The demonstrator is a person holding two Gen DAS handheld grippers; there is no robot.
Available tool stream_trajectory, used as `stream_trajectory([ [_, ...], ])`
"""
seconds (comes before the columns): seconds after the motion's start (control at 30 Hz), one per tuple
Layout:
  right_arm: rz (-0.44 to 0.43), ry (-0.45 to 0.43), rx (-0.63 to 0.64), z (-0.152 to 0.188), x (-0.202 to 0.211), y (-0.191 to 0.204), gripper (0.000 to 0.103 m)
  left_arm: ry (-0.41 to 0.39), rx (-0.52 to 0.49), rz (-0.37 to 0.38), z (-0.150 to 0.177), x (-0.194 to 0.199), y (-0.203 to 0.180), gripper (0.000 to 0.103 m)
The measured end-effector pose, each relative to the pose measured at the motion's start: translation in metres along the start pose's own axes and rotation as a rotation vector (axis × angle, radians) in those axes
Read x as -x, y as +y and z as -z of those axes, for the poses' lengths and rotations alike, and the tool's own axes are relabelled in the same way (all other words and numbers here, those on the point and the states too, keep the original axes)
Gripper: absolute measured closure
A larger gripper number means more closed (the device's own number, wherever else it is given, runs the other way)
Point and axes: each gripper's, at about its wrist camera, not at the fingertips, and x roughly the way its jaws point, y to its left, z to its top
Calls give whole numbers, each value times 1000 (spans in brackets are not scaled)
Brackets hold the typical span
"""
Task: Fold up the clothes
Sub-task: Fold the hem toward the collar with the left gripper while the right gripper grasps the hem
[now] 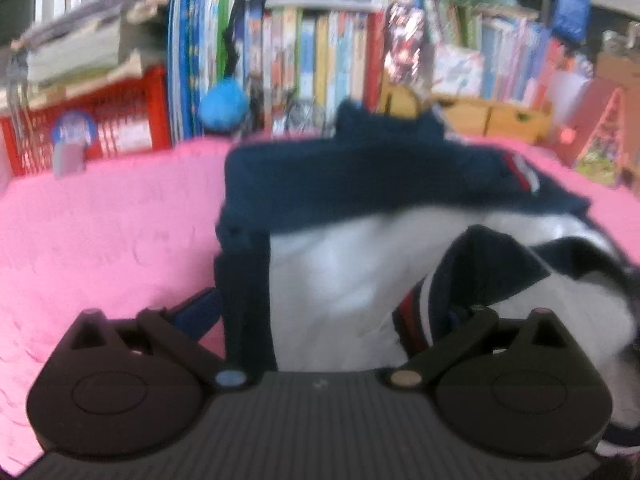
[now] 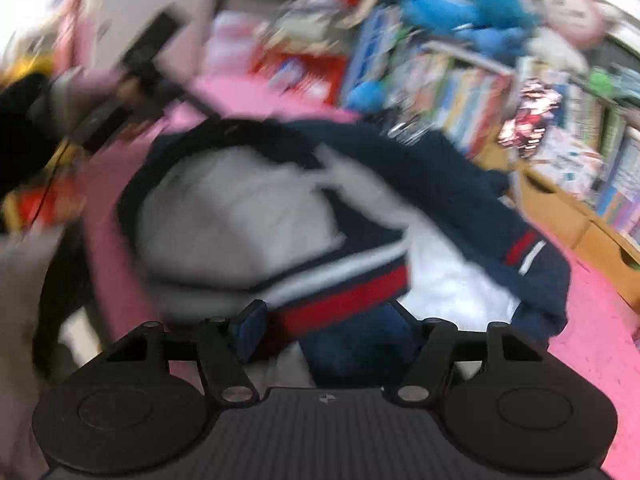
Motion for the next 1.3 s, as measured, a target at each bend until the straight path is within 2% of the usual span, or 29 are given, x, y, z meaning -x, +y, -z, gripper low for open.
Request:
stream_trajectory([
  [0.07,40,-28,-91,-8,-11,-14,39,-43,-27,20,-6,20,-1,0],
  [0.2,124,43,-215,-10,-44,-36,37,-110,-118,55,-13,54,-8,0],
  [0.3,145,68,-336,-1,-53,-42,38,-100,-149,67,-14,57,-11,0],
  [0.37,159,27,-416,4,-41,-46,59,-74,-137,60,-13,49,-9,0],
  [0.4,163,-1,-464,4,-34,-49,78,-61,-124,57,-13,45,-7,0],
  [0.53,169,-65,-576,2,-21,-67,80,-24,-7,84,-11,31,8,0],
  [0.6,165,-57,-629,2,-27,-78,80,-22,121,190,-11,35,19,0],
  [0.67,174,-31,-669,6,-36,-85,80,-37,258,389,-12,42,33,0],
  [0.7,180,-18,-688,9,-40,-88,80,-47,319,465,-13,44,40,0],
  [0.77,181,-7,-742,17,-45,-92,80,-73,393,553,-16,52,52,0],
  [0.8,180,-6,-765,21,-47,-94,80,-92,394,565,-18,57,54,0],
  [0.87,183,-12,-770,21,-48,-95,80,-133,284,515,-21,72,45,0],
  [0.93,187,-11,-764,21,-49,-95,79,-134,81,452,-17,81,21,0],
  [1.0,185,-11,-760,21,-49,-95,79,-66,-107,403,-5,77,-6,0],
  [1.2,180,-15,-752,20,-46,-94,75,48,-351,352,25,51,-58,0],
  [1.23,180,-16,-742,19,-45,-93,70,67,-390,344,30,47,-66,0],
  [1.27,180,-19,-729,18,-43,-92,67,59,-382,307,28,40,-65,0],
  [1.3,182,-28,-710,17,-39,-90,57,49,-341,273,23,31,-60,0],
])
